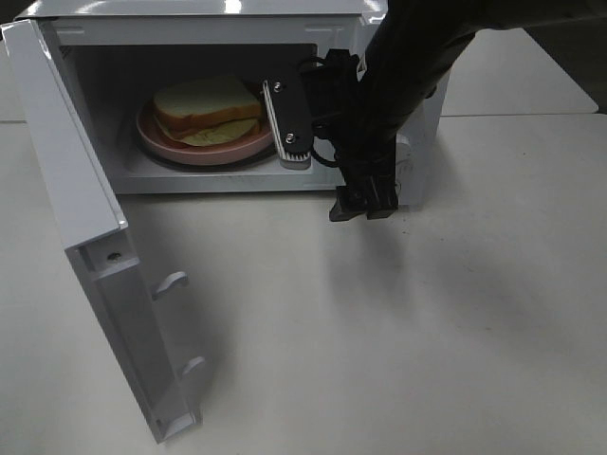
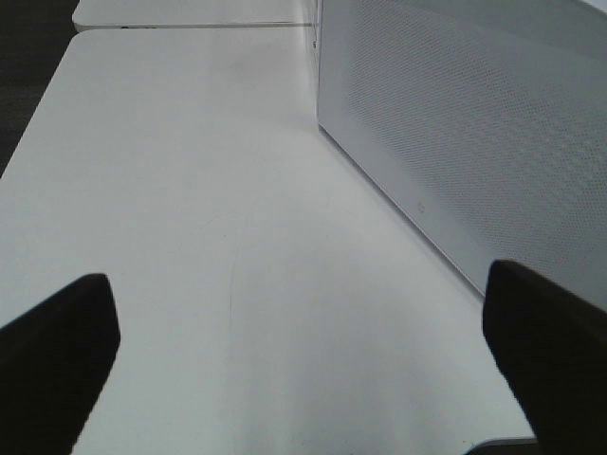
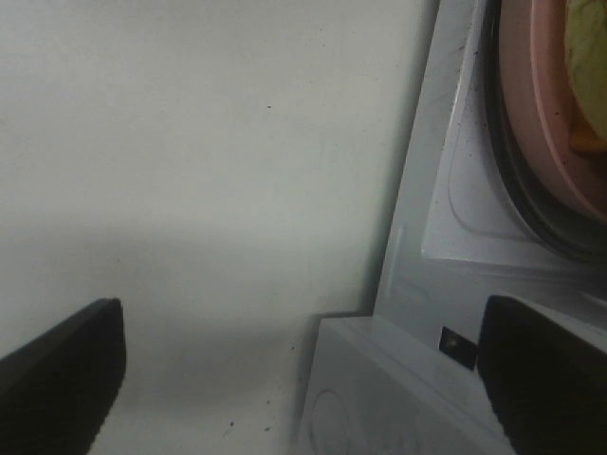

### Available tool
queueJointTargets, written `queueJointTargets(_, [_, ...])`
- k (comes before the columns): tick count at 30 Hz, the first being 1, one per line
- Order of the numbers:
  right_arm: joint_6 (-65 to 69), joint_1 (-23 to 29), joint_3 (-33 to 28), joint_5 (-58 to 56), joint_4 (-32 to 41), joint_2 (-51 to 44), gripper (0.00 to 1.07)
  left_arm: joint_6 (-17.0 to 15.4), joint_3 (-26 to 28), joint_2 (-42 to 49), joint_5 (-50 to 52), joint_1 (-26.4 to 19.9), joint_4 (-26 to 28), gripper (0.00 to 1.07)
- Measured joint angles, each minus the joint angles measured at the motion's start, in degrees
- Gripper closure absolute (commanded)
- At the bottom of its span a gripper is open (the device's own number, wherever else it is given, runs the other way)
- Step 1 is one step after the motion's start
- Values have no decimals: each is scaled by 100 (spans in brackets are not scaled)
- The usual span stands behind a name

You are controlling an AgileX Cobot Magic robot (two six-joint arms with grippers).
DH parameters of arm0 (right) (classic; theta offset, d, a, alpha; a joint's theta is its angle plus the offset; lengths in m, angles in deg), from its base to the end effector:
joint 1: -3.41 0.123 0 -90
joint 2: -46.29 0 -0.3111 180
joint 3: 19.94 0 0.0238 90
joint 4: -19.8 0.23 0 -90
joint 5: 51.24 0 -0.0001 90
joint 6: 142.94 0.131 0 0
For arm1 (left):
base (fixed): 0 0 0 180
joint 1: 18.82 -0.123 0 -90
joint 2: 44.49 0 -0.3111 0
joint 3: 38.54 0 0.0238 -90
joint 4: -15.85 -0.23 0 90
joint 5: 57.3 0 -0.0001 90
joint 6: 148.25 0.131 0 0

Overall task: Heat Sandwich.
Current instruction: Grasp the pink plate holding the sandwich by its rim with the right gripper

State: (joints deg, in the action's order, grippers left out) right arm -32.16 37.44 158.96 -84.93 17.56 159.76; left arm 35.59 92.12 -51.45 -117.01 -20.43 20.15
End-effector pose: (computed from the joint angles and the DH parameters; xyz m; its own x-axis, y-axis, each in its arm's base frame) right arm 0.3429 0.2281 0.2230 0.2919 -0.9441 -0.1532 -0.8449 -0.1795 -0.5039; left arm -0.0129 -0.0089 0.2508 -0.4362 0.0168 -0.8997 0.0429 0.9991 -0.0021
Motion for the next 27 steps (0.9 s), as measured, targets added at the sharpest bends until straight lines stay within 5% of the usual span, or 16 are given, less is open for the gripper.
queueJointTargets(27, [160,132,2332,344,6,2131,15,0,0,0,0,0,0,3])
